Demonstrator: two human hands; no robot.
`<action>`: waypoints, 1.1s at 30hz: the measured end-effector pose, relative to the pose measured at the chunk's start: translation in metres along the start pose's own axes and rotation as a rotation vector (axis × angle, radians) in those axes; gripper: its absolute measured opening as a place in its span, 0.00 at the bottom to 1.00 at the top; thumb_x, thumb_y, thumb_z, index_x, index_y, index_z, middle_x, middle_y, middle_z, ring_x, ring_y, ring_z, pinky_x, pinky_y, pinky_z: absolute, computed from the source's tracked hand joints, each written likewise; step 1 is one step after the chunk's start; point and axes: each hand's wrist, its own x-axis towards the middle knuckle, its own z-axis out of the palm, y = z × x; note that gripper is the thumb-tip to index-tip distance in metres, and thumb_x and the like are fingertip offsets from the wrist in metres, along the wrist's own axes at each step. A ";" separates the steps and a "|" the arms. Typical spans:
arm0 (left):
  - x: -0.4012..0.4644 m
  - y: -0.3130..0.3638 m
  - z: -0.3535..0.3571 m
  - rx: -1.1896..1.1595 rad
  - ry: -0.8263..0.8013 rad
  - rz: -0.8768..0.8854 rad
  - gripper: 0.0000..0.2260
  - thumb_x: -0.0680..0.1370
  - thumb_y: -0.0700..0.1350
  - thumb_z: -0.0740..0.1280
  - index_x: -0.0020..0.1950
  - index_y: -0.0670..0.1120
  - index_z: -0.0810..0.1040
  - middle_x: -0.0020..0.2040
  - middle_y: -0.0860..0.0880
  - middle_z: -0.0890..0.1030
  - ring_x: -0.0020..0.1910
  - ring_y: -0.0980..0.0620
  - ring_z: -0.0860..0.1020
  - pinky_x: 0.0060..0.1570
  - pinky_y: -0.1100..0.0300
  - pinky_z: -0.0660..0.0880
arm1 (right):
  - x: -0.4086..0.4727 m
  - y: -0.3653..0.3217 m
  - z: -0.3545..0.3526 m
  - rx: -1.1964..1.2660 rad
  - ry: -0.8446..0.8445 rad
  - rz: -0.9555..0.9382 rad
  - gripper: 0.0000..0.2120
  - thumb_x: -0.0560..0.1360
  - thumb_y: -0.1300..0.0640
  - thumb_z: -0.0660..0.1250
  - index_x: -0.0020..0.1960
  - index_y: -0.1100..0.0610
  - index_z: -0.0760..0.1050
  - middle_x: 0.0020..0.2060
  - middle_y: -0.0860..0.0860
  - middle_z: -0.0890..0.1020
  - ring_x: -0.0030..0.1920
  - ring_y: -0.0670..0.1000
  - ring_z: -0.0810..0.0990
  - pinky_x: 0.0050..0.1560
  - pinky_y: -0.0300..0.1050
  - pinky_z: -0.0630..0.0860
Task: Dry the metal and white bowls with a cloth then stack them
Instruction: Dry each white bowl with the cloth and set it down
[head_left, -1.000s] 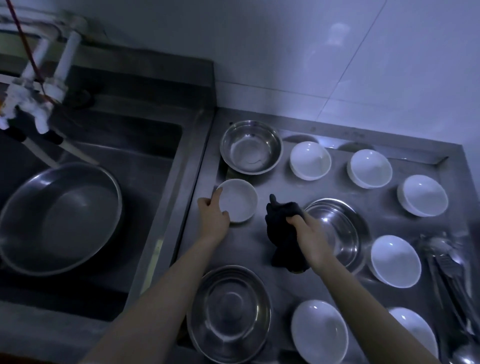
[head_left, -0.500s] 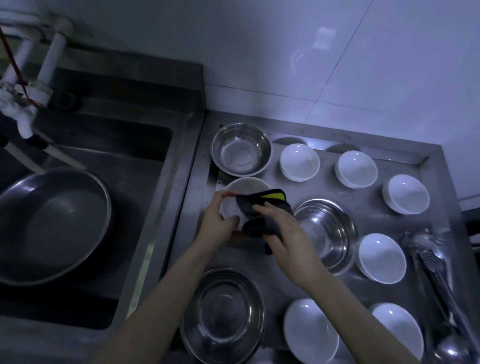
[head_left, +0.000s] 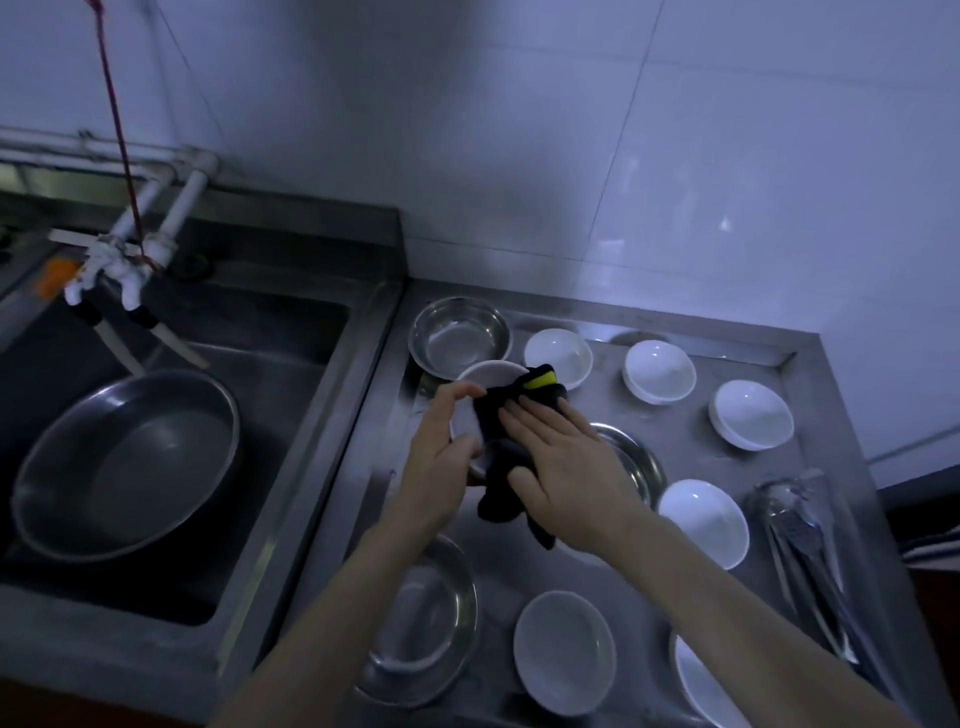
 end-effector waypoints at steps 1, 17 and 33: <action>-0.003 0.004 0.004 -0.014 -0.012 0.022 0.22 0.75 0.27 0.56 0.61 0.51 0.71 0.52 0.46 0.77 0.37 0.57 0.77 0.33 0.64 0.76 | 0.001 -0.001 -0.005 0.053 -0.019 0.007 0.37 0.70 0.43 0.41 0.75 0.56 0.62 0.74 0.49 0.64 0.76 0.45 0.57 0.75 0.43 0.41; -0.021 0.030 0.027 0.044 0.139 0.222 0.15 0.84 0.42 0.56 0.61 0.62 0.71 0.64 0.52 0.74 0.60 0.49 0.76 0.40 0.54 0.82 | -0.006 0.008 -0.049 0.086 -0.040 -0.118 0.37 0.70 0.45 0.41 0.75 0.52 0.64 0.73 0.48 0.67 0.74 0.44 0.61 0.75 0.41 0.49; -0.018 0.026 0.030 -0.030 0.011 0.106 0.15 0.85 0.39 0.54 0.64 0.57 0.70 0.63 0.51 0.75 0.55 0.43 0.79 0.37 0.58 0.80 | -0.007 0.013 -0.046 0.083 -0.009 -0.066 0.26 0.71 0.49 0.47 0.62 0.53 0.74 0.57 0.50 0.81 0.55 0.52 0.76 0.61 0.48 0.69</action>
